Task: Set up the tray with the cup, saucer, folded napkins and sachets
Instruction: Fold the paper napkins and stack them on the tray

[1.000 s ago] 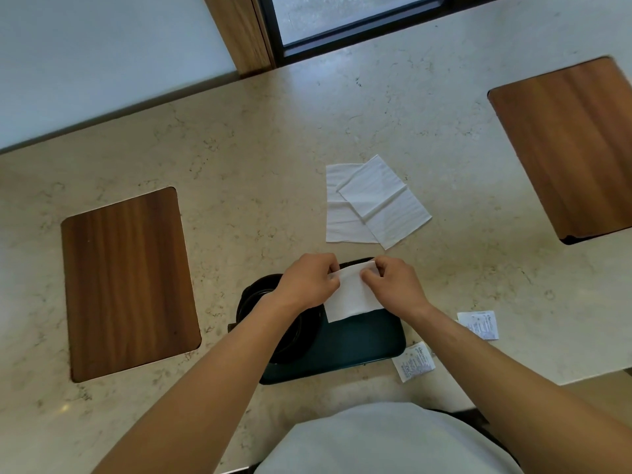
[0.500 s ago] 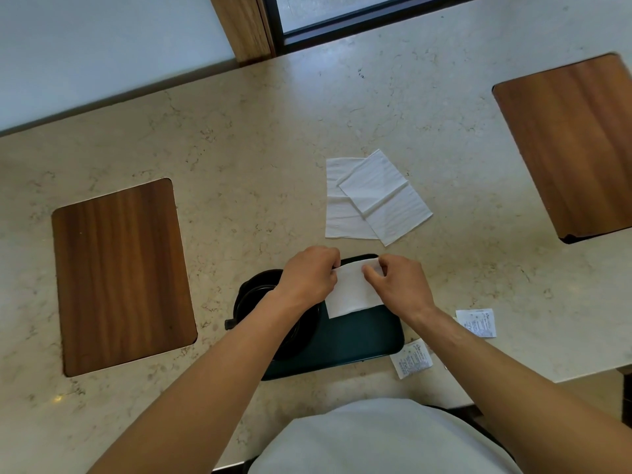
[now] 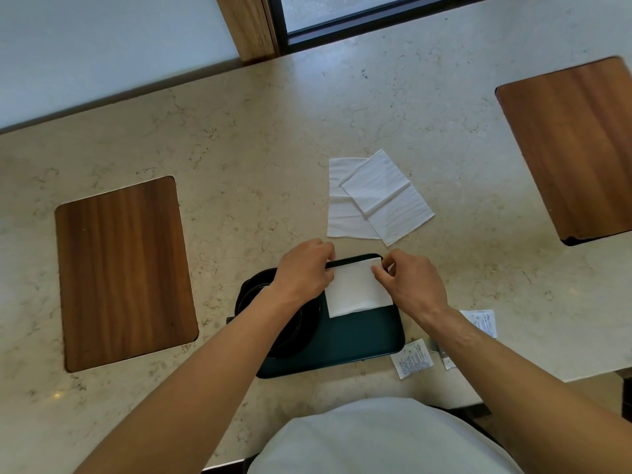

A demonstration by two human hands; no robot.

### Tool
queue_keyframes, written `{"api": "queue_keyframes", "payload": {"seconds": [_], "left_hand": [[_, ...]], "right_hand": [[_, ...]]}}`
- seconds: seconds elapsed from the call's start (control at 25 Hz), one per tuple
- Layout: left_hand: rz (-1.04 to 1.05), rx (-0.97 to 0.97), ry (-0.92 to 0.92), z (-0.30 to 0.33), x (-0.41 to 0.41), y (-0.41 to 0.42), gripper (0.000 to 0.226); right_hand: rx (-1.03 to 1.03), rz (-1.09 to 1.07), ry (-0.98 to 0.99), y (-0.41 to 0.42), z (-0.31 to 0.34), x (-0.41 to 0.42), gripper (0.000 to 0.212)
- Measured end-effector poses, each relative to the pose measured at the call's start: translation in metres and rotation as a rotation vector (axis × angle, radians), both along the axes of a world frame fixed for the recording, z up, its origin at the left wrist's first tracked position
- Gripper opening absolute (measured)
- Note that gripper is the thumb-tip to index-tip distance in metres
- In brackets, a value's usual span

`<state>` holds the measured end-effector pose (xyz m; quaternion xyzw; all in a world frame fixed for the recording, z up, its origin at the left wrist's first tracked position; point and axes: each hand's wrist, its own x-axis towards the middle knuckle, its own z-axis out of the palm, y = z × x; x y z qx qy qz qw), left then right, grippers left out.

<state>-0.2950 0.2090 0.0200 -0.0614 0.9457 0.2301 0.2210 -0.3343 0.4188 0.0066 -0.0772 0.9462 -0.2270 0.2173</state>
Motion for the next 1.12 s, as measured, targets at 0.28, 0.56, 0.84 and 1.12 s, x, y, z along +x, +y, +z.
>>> {"api": "queue_keyframes", "payload": {"seconds": [0.28,0.56,0.84,1.12], "left_hand": [[-0.049,-0.173,0.018,-0.008,0.001,0.002,0.05],[-0.046,-0.142,-0.018,-0.01,0.0,0.001,0.041],[-0.049,-0.098,-0.036,-0.011,-0.002,0.001,0.041],[0.091,0.015,0.148,-0.007,-0.041,0.014,0.021]], "right_hand": [[-0.044,-0.05,-0.028,0.001,-0.01,0.003,0.028],[-0.071,-0.045,-0.035,0.001,-0.016,-0.001,0.027],[-0.097,-0.037,-0.036,0.0,-0.014,-0.004,0.025],[-0.196,-0.044,0.051,0.003,-0.013,-0.05,0.005]]}}
